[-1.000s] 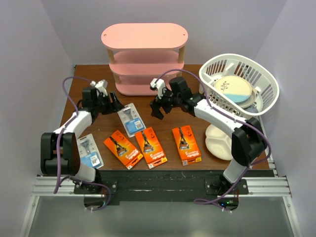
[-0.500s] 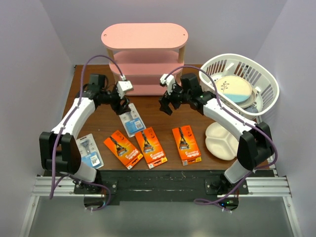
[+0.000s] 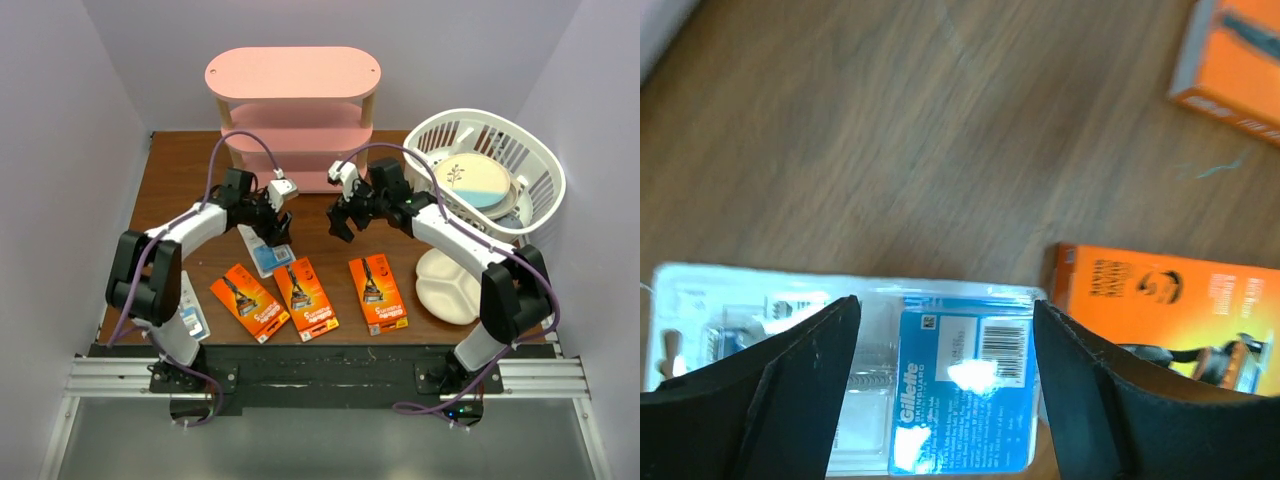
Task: Place and organize the shaving razors onto the shelf
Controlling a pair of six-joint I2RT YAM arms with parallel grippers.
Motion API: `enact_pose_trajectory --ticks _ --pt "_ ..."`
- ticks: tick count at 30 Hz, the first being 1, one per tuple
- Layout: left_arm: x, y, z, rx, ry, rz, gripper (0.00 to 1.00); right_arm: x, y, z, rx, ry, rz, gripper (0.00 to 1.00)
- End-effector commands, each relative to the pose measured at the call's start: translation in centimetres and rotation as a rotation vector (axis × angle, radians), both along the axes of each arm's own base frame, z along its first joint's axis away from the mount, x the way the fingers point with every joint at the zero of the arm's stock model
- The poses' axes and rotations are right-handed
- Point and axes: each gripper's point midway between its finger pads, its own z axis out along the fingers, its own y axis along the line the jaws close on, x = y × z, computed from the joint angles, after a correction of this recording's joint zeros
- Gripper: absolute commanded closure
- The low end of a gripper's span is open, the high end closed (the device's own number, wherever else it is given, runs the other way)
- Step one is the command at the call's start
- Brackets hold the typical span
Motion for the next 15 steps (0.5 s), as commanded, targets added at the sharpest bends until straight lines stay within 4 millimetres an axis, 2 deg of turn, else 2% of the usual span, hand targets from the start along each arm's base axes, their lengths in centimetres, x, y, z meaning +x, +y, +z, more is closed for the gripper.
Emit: enact_pose_trajectory --ticks 1,5,8,12,15 --pt "1.1 1.3 -3.3 0.087 0.125 0.165 0.25 -0.1 -0.2 1.3 0.033 -0.037 0.003 0.12" --pt "0.1 3.8 -5.5 0.217 0.116 0.199 0.25 -0.2 -0.6 0.5 -0.001 -0.044 0.024 0.12" --pt "-0.7 6.1 -6.9 0.317 0.192 0.258 0.25 0.2 -1.0 0.0 -0.019 -0.045 0.014 0.12" --pt "-1.3 9.2 -6.5 0.359 0.219 0.329 0.27 0.1 -1.1 -0.4 -0.020 -0.028 0.017 0.12" --pt "-1.7 12.4 -6.1 0.424 0.203 0.359 0.27 0.0 -1.0 -0.6 -0.017 -0.019 0.023 0.12"
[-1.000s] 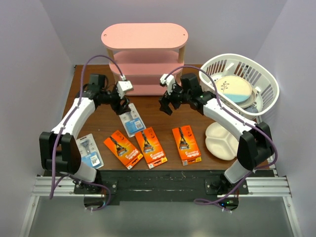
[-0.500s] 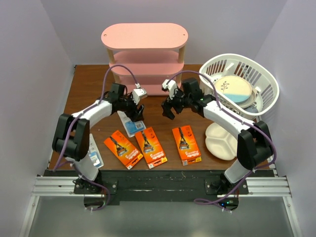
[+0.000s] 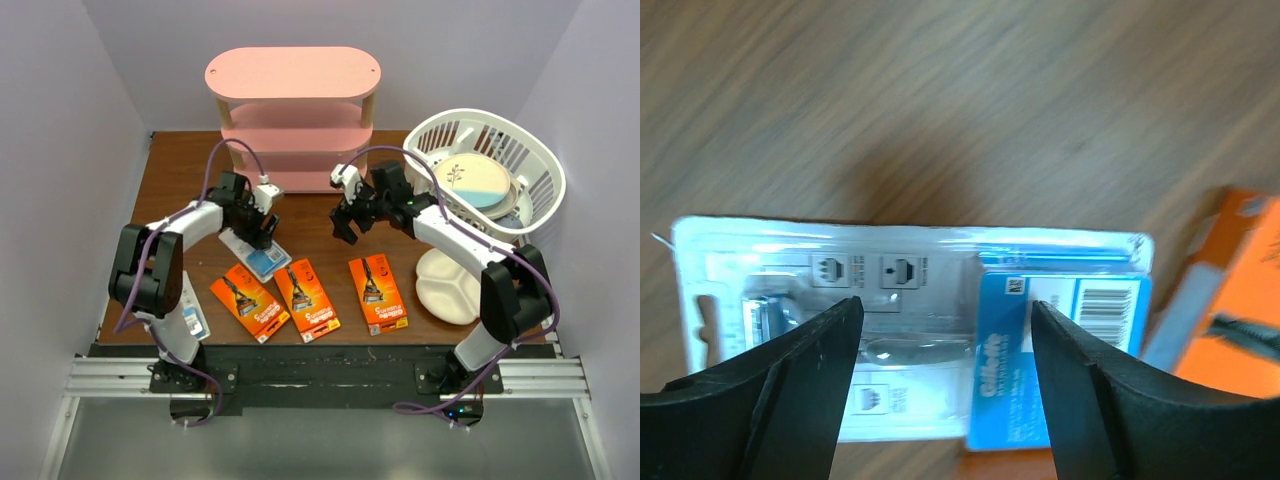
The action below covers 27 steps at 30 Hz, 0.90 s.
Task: Place and organize the shaving razors onto the shelf
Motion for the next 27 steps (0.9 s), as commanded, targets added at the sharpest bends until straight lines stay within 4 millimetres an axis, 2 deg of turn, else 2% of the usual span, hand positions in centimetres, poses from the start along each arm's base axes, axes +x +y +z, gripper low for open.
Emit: enact_pose_trajectory --ticks 1,11,12,13,14,15,16,17,18,19,20,21,24,25,27 --pt "-2.4 7.9 -0.8 0.208 0.083 0.126 0.27 0.2 0.1 0.6 0.014 -0.026 0.020 0.12" --pt "-4.0 14.8 0.9 0.371 0.012 0.198 0.27 0.8 0.2 -0.4 -0.017 -0.035 0.041 0.12" --pt "-3.8 14.7 1.3 0.356 0.002 0.211 0.27 0.7 0.3 -0.5 -0.014 -0.030 0.046 0.12" --pt "-3.2 15.9 2.7 0.304 -0.019 0.307 0.28 0.4 0.4 -0.6 -0.016 -0.024 0.062 0.12" --pt "-2.7 14.5 3.8 0.184 -0.039 0.309 0.28 0.1 0.5 -0.8 -0.016 -0.019 0.080 0.12" --pt "-2.0 14.1 5.4 0.101 -0.066 0.359 0.28 -0.7 0.8 -1.5 -0.030 -0.013 0.117 0.12" --pt "-1.3 13.2 7.6 0.041 -0.136 0.352 0.28 -1.1 1.0 -1.9 -0.041 -0.009 0.143 0.12" --pt "-1.3 11.1 9.0 -0.067 -0.164 0.288 0.27 -1.7 1.3 -2.3 -0.049 0.002 0.171 0.11" --pt "-1.5 9.8 9.9 -0.130 -0.180 0.262 0.27 -2.5 2.0 -2.4 -0.053 0.017 0.214 0.11" --pt "-1.4 8.2 11.8 -0.212 -0.238 0.209 0.27 -2.9 2.4 -3.2 -0.059 0.048 0.231 0.11" --pt "-1.6 7.4 12.1 -0.239 -0.246 0.196 0.26 -3.4 3.0 -3.5 -0.059 0.073 0.256 0.11" --pt "-2.1 6.1 11.8 -0.260 -0.236 0.177 0.26 -3.8 3.6 -3.4 -0.051 0.102 0.276 0.11" --pt "-3.0 3.9 10.8 -0.290 -0.186 0.151 0.27 -4.7 5.3 -4.6 -0.070 0.139 0.311 0.12" --pt "-3.3 3.3 10.6 -0.298 -0.171 0.151 0.27 -4.7 5.6 -5.5 -0.092 0.154 0.302 0.13" --pt "-3.9 2.7 9.9 -0.324 -0.127 0.189 0.27 -4.7 6.7 -5.8 -0.090 0.187 0.247 0.13"
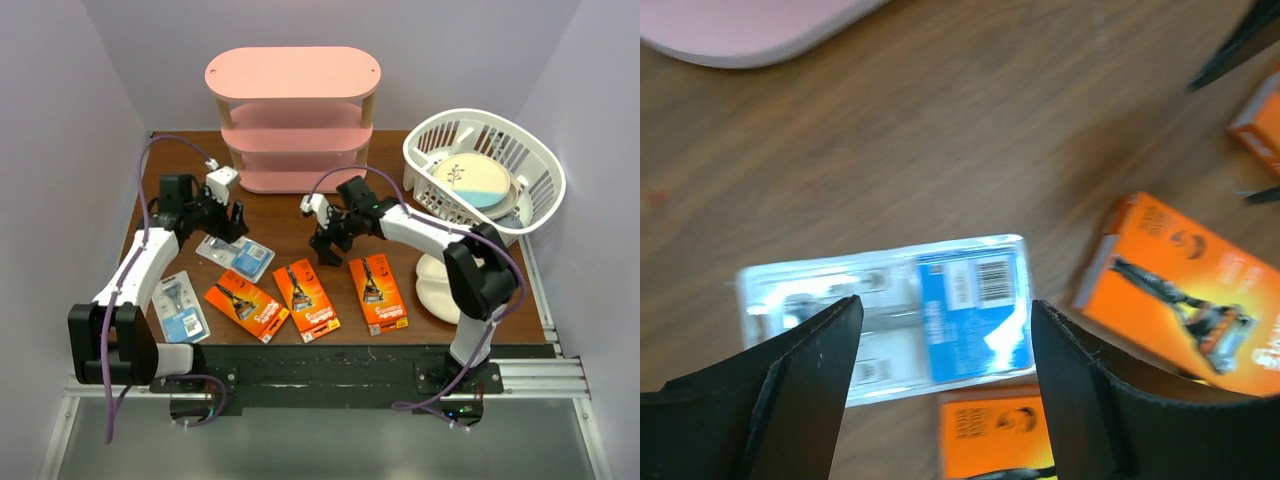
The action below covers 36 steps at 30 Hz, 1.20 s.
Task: Place and organize the shaving razors onto the shelf
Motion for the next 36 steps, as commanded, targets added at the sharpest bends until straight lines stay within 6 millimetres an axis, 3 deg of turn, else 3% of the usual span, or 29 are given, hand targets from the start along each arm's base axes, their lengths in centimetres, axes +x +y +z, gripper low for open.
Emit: enact_pose_trajectory --ticks 1,6,10,15,18,19,20,26,30,36 --pt "-1.8 -2.9 -1.4 -0.144 0.112 0.013 0.27 -0.4 2.1 0.2 -0.009 0.056 -0.053 0.13" --pt "-2.9 -4.6 -1.2 -0.240 0.131 0.033 0.28 -2.0 3.5 -0.8 -0.008 0.119 -0.082 0.14" --pt "-3.1 -4.6 -1.7 -0.271 0.139 0.097 0.28 -2.2 4.0 -1.9 -0.008 0.164 -0.146 0.14" --pt "-4.9 -5.5 -3.6 -0.288 0.232 0.091 0.30 0.3 3.1 -4.4 -0.072 0.142 -0.372 0.15" --pt "-5.3 -5.9 -3.9 -0.273 0.241 0.073 0.56 2.2 1.8 -5.4 -0.126 0.103 -0.533 0.26" --pt "-5.5 -6.0 -4.0 -0.269 0.244 0.062 0.69 2.6 1.5 -5.9 -0.145 0.092 -0.564 0.29" --pt "-5.6 -6.4 -4.0 -0.265 0.245 0.046 0.72 3.1 1.2 -6.0 -0.154 0.082 -0.592 0.32" --pt "-6.8 -8.6 -4.6 -0.275 0.276 -0.036 0.74 6.0 -1.6 -6.3 -0.158 0.067 -0.791 0.44" --pt "-7.5 -10.4 -5.0 -0.295 0.302 -0.112 0.74 6.2 -3.4 -6.7 -0.165 0.104 -0.814 0.48" --pt "-9.0 -11.9 -6.6 -0.288 0.355 -0.166 0.72 7.3 -4.7 -4.2 -0.117 0.065 -0.799 0.47"
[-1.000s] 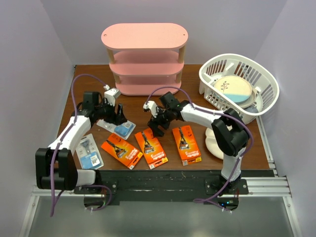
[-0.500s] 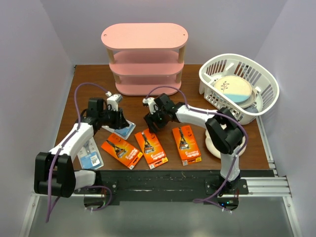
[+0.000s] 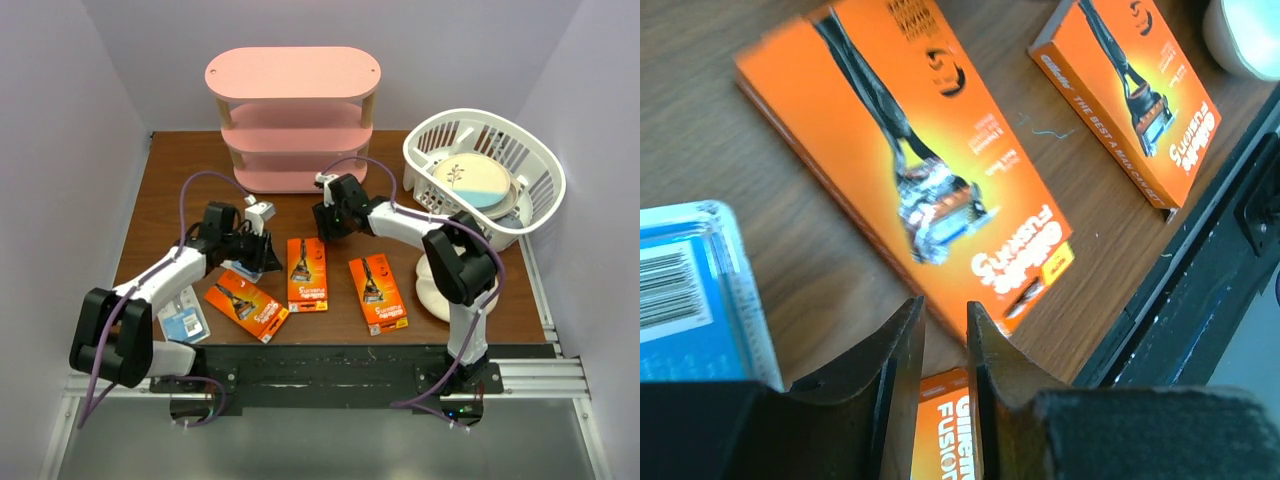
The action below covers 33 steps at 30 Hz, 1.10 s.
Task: Place and organize the shaving razors onto the shelf
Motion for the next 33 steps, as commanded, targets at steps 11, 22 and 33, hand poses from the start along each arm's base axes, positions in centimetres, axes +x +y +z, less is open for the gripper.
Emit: enact_pose_trajectory --ticks 11,22,33 --pt "-1.5 -1.4 -4.1 -0.110 0.125 0.126 0.43 -3.2 -3.9 6.2 0.040 0.045 0.176 0.38" --pt "3.1 -4.1 -4.3 -0.136 0.116 0.154 0.49 -6.5 -0.7 3.9 0.183 0.190 0.108 0.35" --pt "8.1 -4.6 -1.7 -0.060 0.030 0.186 0.38 -5.6 -1.9 3.7 0.145 0.172 0.069 0.36"
